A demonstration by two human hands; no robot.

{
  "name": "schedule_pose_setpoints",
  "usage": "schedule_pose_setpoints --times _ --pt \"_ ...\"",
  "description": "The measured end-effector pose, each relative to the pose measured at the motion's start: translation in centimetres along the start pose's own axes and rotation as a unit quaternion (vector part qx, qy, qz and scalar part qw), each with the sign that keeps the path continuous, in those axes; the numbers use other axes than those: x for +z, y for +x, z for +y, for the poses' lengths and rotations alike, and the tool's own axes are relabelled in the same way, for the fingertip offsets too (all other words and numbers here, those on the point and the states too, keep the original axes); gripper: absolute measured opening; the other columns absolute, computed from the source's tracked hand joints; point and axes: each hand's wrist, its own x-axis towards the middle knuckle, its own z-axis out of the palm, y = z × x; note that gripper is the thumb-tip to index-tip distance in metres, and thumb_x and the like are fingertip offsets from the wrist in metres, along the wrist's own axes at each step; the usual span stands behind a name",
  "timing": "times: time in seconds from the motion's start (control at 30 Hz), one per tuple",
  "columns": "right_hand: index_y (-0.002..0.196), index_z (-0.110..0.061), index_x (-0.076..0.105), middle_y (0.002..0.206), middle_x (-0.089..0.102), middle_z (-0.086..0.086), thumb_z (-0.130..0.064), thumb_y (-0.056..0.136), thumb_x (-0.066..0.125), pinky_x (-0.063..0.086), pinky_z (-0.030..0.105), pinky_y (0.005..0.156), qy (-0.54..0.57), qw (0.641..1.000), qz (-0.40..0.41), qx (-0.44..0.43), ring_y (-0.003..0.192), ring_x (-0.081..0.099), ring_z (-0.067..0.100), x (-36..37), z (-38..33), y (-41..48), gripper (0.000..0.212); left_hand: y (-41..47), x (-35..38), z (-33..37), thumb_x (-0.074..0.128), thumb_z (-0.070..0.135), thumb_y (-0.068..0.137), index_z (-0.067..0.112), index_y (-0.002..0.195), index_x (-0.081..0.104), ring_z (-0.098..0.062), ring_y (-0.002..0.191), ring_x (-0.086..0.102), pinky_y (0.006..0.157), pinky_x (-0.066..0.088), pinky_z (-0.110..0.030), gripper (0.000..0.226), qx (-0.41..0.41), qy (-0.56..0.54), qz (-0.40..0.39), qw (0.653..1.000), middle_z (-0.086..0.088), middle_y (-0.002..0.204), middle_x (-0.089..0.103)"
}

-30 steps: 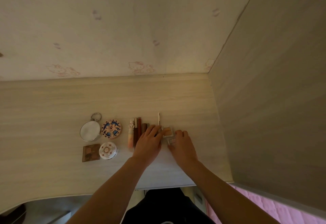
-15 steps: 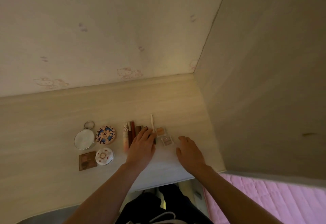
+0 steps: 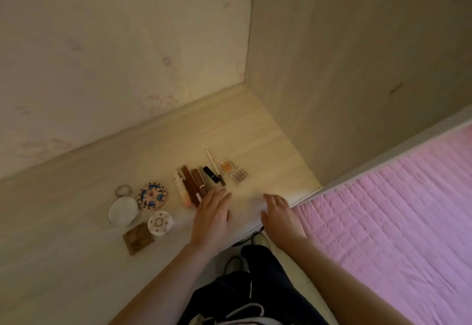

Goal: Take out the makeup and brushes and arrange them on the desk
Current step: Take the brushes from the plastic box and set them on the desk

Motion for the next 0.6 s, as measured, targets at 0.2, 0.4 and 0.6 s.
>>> schedule_pose_setpoints --times 0.2,0.4,0.6 --pt "0.149 -0.009 0.021 0.154 0.028 0.006 -0.028 0.099 0.037 0.012 0.03 0.118 -0.028 0.997 0.04 0.051 0.145 0.016 0.023 1.2 0.6 -5.7 0.056 -2.2 0.1 2.1 0.062 0.019 0.086 0.009 0.135 0.053 -0.028 0.137 0.039 0.111 0.035 -0.046 0.051 0.084 0.067 -0.011 0.994 -0.007 0.143 0.049" --pt "0.149 -0.014 0.023 0.154 0.028 0.003 -0.026 0.095 0.044 0.019 0.033 0.117 0.004 0.985 0.092 0.148 0.145 0.017 0.023 0.9 2.9 -11.7 0.059 -3.4 1.2 7.1 0.067 0.017 0.082 0.009 0.128 0.06 -0.029 0.13 0.048 0.103 0.043 -0.046 0.047 0.211 0.059 -0.018 0.975 -0.007 0.135 0.057" --pt "0.149 -0.01 0.02 0.154 0.025 0.005 -0.024 0.095 0.041 0.017 0.038 0.118 0.02 0.958 0.096 0.268 0.145 0.014 0.025 1.8 6.3 -18.8 0.059 -4.7 3.1 14.5 0.075 0.014 0.074 0.007 0.124 0.063 -0.03 0.124 0.054 0.098 0.048 -0.048 0.052 0.34 0.049 -0.034 0.938 -0.01 0.129 0.061"
